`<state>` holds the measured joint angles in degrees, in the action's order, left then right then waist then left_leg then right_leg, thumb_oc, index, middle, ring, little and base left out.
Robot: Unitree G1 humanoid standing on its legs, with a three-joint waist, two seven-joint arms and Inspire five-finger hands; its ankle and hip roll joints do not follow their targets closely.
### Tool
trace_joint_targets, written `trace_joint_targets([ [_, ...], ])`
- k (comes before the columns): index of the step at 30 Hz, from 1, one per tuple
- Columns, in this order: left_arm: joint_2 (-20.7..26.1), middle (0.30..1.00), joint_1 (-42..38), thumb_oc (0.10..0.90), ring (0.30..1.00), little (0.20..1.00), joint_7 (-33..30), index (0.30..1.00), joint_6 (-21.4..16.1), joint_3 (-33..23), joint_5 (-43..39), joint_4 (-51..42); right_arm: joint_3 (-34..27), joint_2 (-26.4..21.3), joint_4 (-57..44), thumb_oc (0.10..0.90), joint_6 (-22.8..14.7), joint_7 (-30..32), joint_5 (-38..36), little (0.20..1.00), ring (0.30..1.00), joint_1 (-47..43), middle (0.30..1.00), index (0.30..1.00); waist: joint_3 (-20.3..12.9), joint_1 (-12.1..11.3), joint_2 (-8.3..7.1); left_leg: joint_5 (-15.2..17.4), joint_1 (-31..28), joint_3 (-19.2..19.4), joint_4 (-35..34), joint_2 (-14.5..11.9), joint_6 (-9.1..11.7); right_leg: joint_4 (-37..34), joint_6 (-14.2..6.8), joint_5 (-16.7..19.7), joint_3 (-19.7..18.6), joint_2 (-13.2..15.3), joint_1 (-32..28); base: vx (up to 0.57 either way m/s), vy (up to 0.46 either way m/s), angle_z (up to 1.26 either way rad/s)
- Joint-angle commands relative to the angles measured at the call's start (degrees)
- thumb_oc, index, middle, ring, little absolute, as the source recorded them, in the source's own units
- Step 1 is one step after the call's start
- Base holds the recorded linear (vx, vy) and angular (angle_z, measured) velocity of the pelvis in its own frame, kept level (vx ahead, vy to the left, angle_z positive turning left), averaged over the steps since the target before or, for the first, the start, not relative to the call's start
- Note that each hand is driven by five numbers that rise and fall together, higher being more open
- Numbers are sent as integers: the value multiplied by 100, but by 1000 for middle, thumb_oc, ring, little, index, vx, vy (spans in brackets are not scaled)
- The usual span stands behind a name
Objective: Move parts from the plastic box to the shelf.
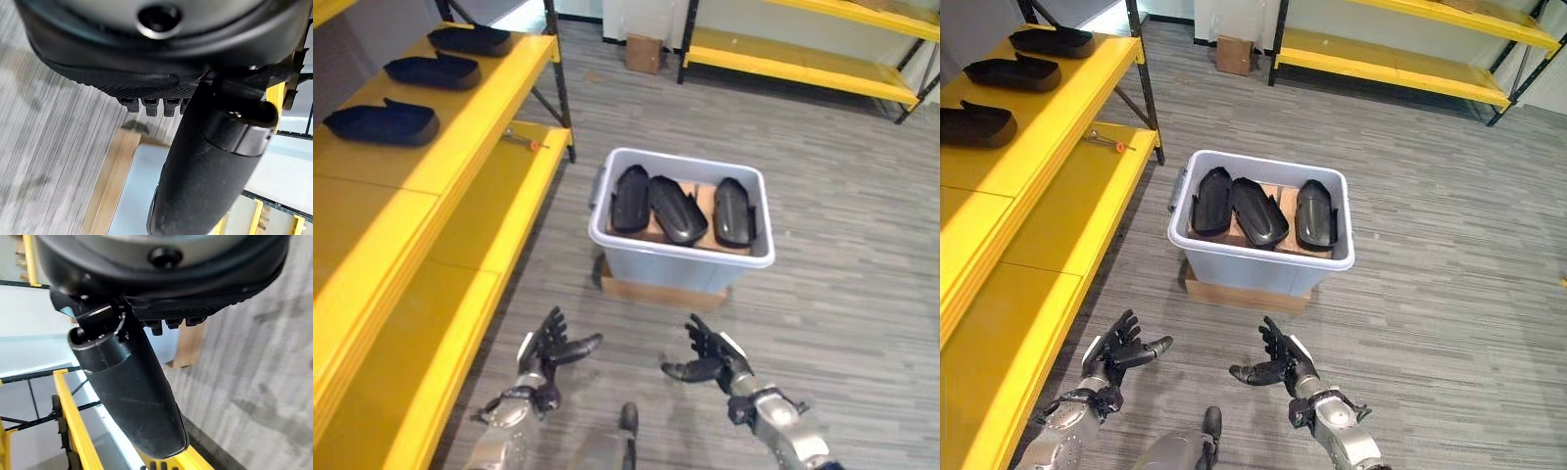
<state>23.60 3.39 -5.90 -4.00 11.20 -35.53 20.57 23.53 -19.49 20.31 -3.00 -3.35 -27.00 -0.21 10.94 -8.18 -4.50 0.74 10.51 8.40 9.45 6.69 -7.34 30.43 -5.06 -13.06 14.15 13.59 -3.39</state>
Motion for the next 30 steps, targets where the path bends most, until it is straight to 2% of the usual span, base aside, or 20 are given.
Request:
trace_joint_targets([
  [1,55,1000,93,900,1000,1000,101,1000,-376,111,163,-613,-41,-36,-140,900,-381,-49,167,1000,1000,-19,1000,1000,-407,-17,61,118,59,-184,199,-564,309,-110,-373,1799,68,-301,255,171,224,12],
  [2,63,1000,107,900,1000,1000,104,1000,-372,130,194,-610,-32,-34,-181,900,-385,-68,177,1000,1000,9,1000,1000,-354,60,113,147,-103,-179,128,-518,249,288,-409,2082,-7,-258,372,129,164,19],
  [3,61,1000,110,900,1000,1000,115,1000,-378,141,201,-623,-22,-40,-201,900,-381,-84,204,1000,1000,32,1000,1000,-326,120,214,160,-240,-203,46,-536,209,570,-379,2151,10,-232,550,177,217,21],
  [5,64,1000,127,900,1000,1000,141,1000,-376,147,227,-649,-23,-42,-227,900,-370,-115,232,1000,1000,86,1000,1000,-222,219,341,219,-468,-192,-32,-546,160,963,-340,2046,38,-223,875,157,161,17],
  [6,56,1000,123,900,1000,1000,158,1000,-378,149,222,-648,-20,-51,-242,900,-368,-128,234,1000,1000,105,1000,1000,-150,278,376,249,-590,-199,-62,-535,158,961,-265,1792,19,-238,1134,164,110,1],
  [7,49,1000,133,900,1000,1000,165,1000,-377,150,212,-641,-19,-69,-267,900,-354,-137,224,1000,1000,123,1000,1000,-126,330,410,258,-669,-216,-71,-528,169,813,-238,1702,68,-254,1250,220,87,6],
  [8,29,1000,114,900,1000,1000,197,1000,-390,156,183,-584,-45,-99,-310,900,-349,-137,166,1000,1000,160,1000,1000,-25,400,458,379,-831,-176,-24,-500,226,278,-154,1428,322,-102,1380,307,11,-5],
  [9,10,1000,104,900,1000,1000,219,1000,-391,133,162,-559,-94,-116,-310,900,-361,-118,162,1000,1000,179,1000,1000,13,387,472,569,-940,-116,49,-530,337,-488,-235,1363,608,292,1472,264,-50,16],
  [10,-8,1000,84,900,1000,1000,233,1000,-395,115,158,-542,-123,-138,-326,900,-357,-99,181,1000,1000,169,1000,1000,59,423,500,571,-913,-108,149,-596,389,-1038,-213,1574,744,422,1403,323,-223,11],
  [11,-23,1000,6,900,1000,1000,250,1000,-420,139,183,-510,-154,-160,-337,900,-349,-72,219,1000,1000,170,1000,1000,104,559,458,673,-970,-233,221,-590,507,-1823,-423,2097,123,562,1462,289,-284,43],
  [12,-38,1000,-1,900,1000,1000,270,1000,-435,128,229,-479,-168,-157,-359,900,-338,-91,203,1000,1000,198,1000,1000,54,603,400,708,-996,-289,212,-603,560,-2007,-497,2306,-155,588,1449,355,-298,47],
  [13,-50,1000,-7,900,1000,1000,272,1000,-446,129,237,-445,-175,-157,-364,900,-342,-104,184,1000,1000,215,1000,1000,24,600,377,711,-1026,-306,197,-631,592,-2059,-518,2356,-190,569,1427,259,-209,62],
  [15,-67,1000,29,900,1000,1000,270,1000,-434,108,272,-415,-184,-149,-341,900,-334,-100,182,1000,1000,244,1000,1000,-81,517,329,713,-1125,-262,110,-678,640,-2314,-571,2370,155,576,1281,231,-168,37],
  [17,-95,1000,97,900,1000,1000,290,1000,-429,84,251,-403,-148,-160,-283,900,-318,-135,189,1000,1000,221,1000,1000,-173,529,321,637,-1195,-270,13,-750,682,-2330,-584,2414,163,452,1193,251,-183,14],
  [18,-102,1000,136,900,1000,1000,318,1000,-432,76,219,-420,-139,-199,-340,900,-321,-161,195,1000,1000,201,1000,1000,-257,522,345,575,-1310,-267,-194,-892,746,-2371,-559,2242,285,323,1133,256,-202,9],
  [21,-122,1000,137,900,1000,1000,292,1000,-431,102,185,-427,-147,-244,-344,900,-341,-151,170,1000,1000,207,1000,1000,-311,544,365,458,-1356,-316,-350,-1073,837,-2298,-459,1951,328,133,1120,159,-155,-9],
  [30,-166,1000,153,900,1000,1000,259,1000,-413,118,120,-407,-205,-358,-340,900,-378,-91,120,1000,1000,138,1000,1000,-394,555,412,270,-1462,-317,-422,-1498,1034,-2059,-241,1473,433,-236,1209,92,-127,-13],
])
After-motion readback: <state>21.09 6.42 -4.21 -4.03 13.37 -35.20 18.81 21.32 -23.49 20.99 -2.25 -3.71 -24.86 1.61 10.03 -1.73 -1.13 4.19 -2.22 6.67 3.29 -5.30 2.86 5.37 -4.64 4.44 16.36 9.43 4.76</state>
